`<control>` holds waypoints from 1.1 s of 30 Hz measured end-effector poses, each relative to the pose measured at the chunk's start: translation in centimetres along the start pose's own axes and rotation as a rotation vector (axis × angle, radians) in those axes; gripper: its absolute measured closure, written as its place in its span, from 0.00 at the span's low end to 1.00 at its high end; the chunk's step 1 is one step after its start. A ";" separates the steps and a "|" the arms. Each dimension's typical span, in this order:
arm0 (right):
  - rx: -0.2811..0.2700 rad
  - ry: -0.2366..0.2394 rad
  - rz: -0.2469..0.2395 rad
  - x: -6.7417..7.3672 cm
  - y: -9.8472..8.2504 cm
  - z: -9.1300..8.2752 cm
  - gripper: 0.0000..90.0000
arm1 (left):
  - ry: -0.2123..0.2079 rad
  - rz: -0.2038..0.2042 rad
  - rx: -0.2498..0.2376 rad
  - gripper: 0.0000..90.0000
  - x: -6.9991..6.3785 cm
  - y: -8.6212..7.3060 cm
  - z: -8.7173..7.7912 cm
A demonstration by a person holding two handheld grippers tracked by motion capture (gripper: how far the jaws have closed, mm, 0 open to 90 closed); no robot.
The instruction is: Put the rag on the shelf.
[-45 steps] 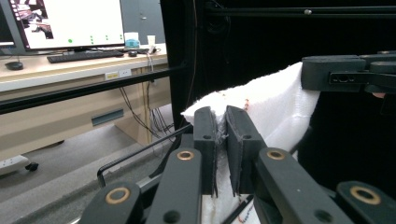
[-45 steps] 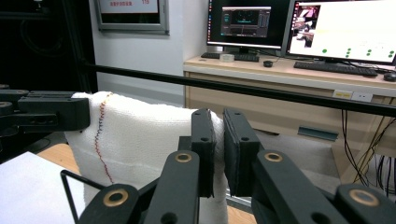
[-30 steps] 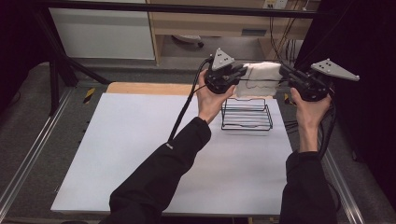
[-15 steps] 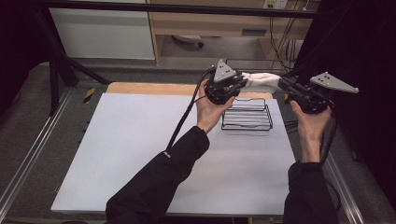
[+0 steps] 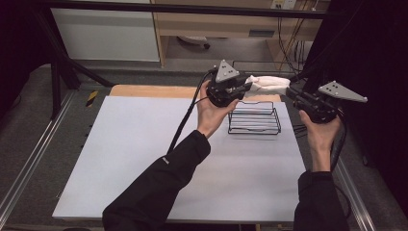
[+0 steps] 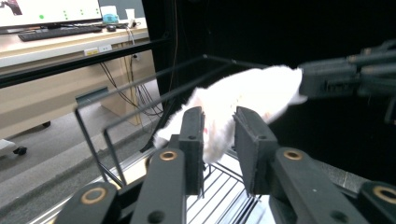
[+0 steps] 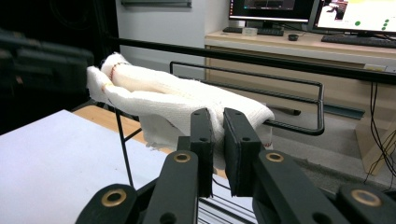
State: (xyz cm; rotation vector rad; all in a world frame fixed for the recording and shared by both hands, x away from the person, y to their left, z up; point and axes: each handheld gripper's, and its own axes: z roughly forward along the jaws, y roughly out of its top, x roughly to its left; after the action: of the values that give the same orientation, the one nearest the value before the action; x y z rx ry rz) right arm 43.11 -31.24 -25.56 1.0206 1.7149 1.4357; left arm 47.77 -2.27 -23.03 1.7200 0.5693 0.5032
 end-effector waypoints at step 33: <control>0.011 0.015 -0.017 0.7 -0.2 -0.5 0.75 | -0.073 -0.009 0.187 1.00 0.3 -1.2 3.5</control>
State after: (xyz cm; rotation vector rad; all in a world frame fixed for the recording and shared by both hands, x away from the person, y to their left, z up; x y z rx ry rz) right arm 42.36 -30.85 -25.69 1.0015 1.7393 1.4285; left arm 50.00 -4.54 -24.89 1.9047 0.5863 0.3893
